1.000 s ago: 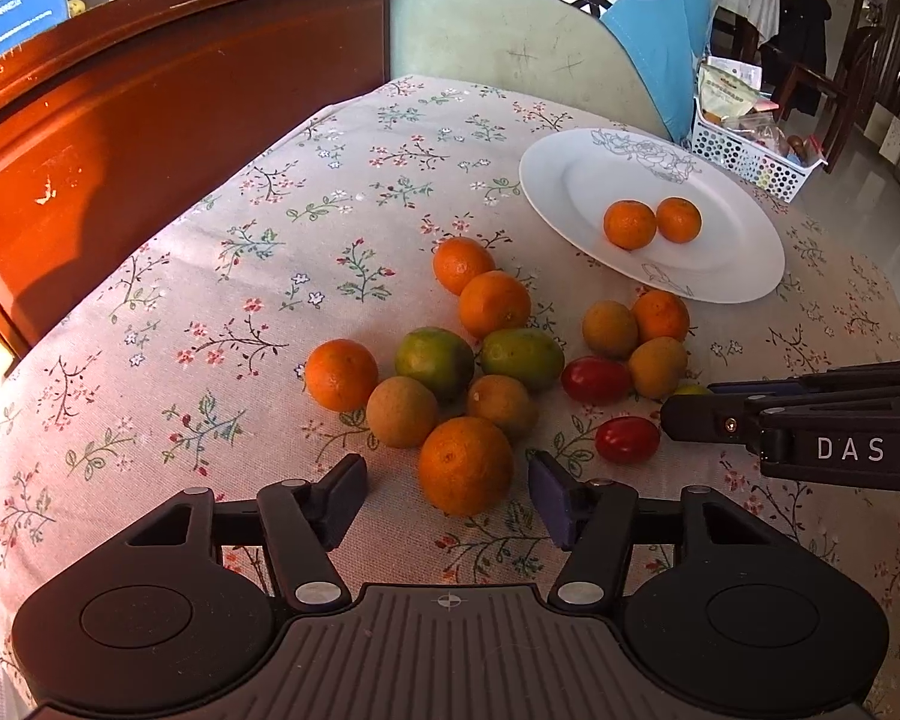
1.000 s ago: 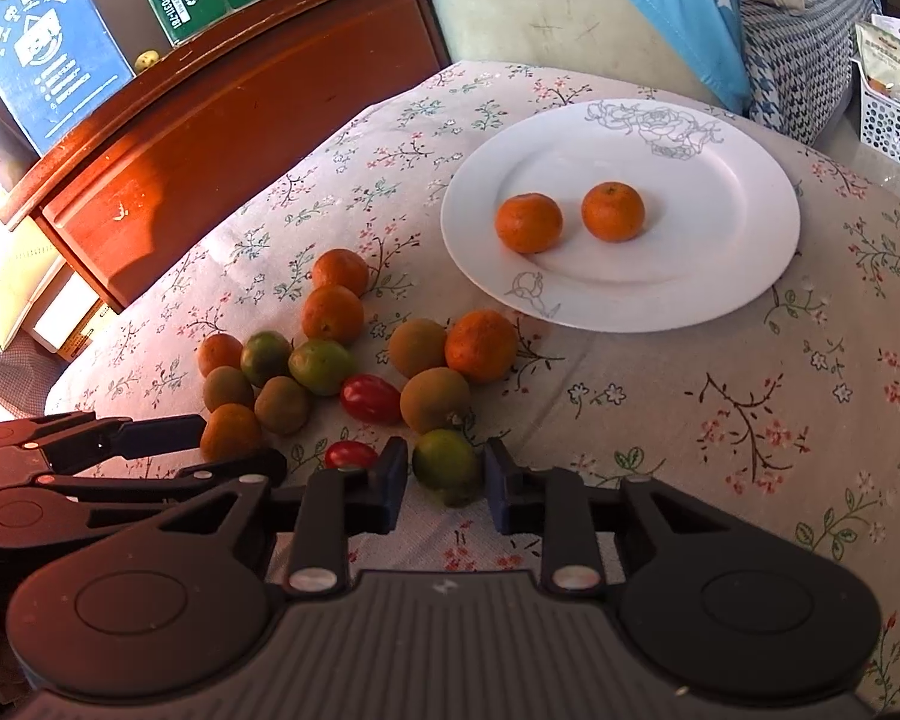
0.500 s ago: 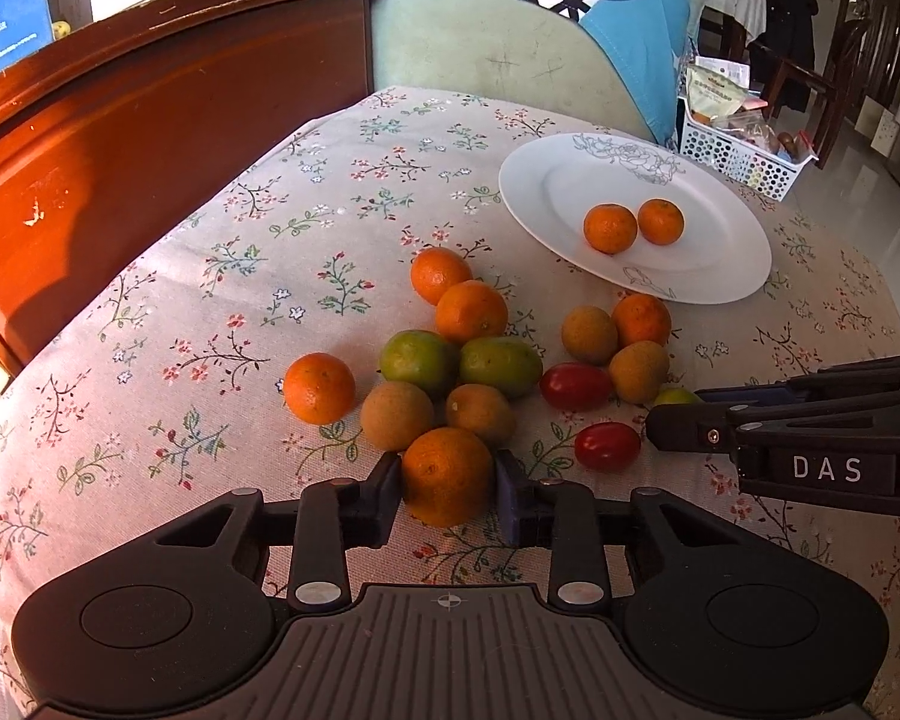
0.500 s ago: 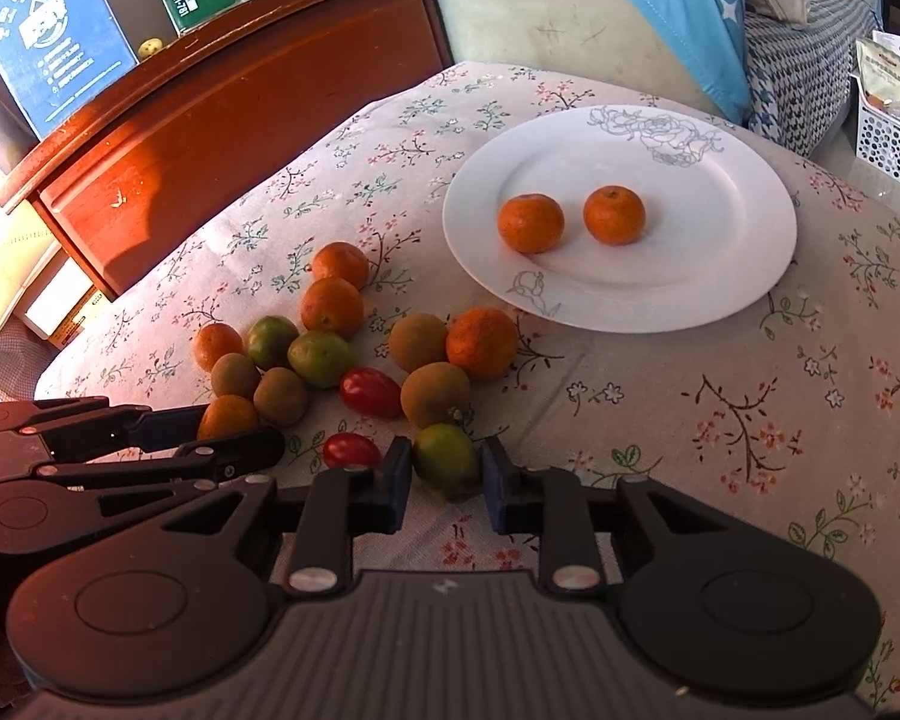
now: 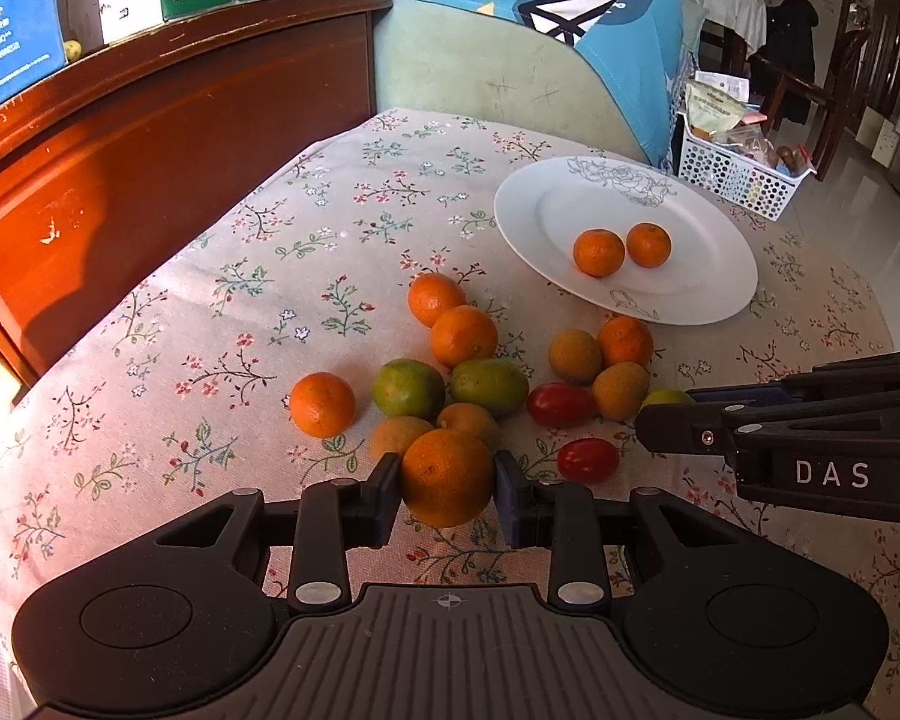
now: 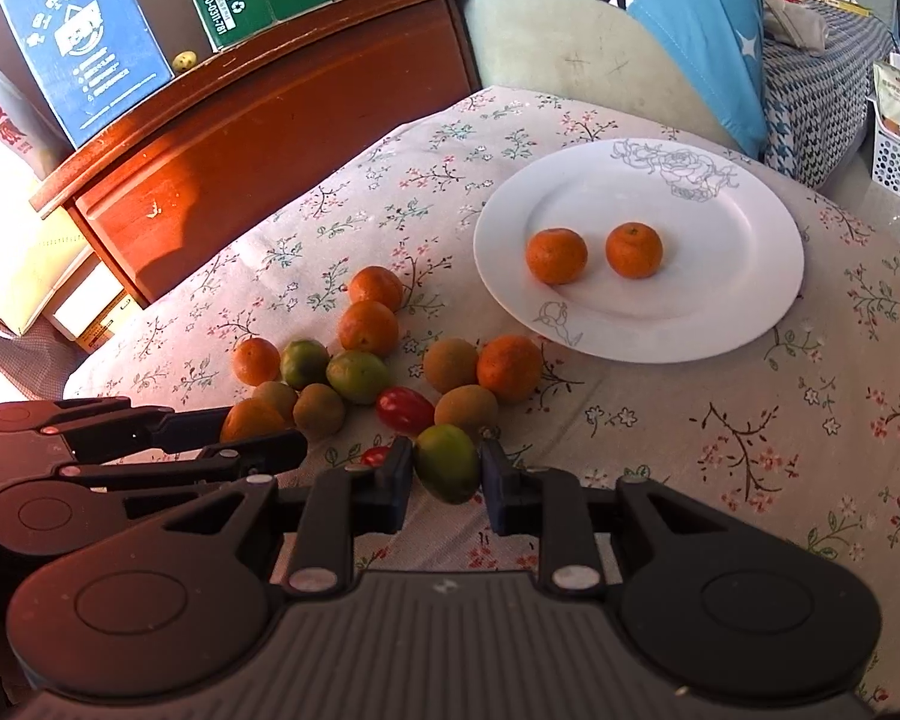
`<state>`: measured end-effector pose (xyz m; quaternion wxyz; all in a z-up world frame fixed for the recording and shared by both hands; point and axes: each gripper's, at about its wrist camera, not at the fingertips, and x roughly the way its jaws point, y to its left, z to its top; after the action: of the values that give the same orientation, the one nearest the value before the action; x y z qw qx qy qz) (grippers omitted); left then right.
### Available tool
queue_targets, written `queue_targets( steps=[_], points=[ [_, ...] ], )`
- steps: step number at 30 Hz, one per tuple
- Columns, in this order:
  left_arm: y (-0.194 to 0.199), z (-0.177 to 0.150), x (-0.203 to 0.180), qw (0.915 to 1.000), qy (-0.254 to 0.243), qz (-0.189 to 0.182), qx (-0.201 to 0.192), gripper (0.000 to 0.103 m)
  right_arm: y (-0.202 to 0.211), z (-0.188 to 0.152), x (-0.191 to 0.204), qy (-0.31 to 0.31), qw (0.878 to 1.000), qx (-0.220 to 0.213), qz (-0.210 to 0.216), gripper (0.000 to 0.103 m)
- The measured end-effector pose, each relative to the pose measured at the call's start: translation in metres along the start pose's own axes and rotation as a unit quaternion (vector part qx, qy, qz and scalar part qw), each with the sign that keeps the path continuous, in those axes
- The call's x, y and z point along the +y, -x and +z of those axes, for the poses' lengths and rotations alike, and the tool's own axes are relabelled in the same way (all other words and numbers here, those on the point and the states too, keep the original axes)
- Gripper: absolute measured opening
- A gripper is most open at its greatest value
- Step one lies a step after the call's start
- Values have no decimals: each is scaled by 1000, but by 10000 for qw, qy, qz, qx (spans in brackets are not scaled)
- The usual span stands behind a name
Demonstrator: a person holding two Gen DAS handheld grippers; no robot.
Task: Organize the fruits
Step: 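Close the right tool on a green fruit while the left tool grasps an orange, then carry the green fruit and orange onto the plate and open both tools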
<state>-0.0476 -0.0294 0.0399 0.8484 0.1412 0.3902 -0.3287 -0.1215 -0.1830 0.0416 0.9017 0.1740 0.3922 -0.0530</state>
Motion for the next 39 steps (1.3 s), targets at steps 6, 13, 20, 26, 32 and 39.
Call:
queue_targets(
  steps=[6, 13, 20, 26, 32, 39],
  points=[
    [7, 6, 1, 9998, 107, -15, -137, 30, 5, 4, -3, -93, 9999, -63, 12, 24],
    [17, 22, 2, 9985, 339, -225, -372, 30, 26, 25, -14, -322, 9986, -413, 83, 24],
    [25, 48, -7, 9970, 198, -311, -686, 30, 49, 49, -25, -169, 9973, -709, 70, 24],
    [22, 72, -13, 9955, 82, -387, -859, 30, 58, 61, -44, -289, 9958, -871, 2, 24],
    [6, 95, -17, 9949, -5, -456, -899, 30, 55, 72, -67, -547, 9940, -926, -189, 24],
    [-28, 117, -20, 9954, 113, -615, -731, 30, 43, 81, -91, -999, 9908, -859, -303, 25]
  ],
)
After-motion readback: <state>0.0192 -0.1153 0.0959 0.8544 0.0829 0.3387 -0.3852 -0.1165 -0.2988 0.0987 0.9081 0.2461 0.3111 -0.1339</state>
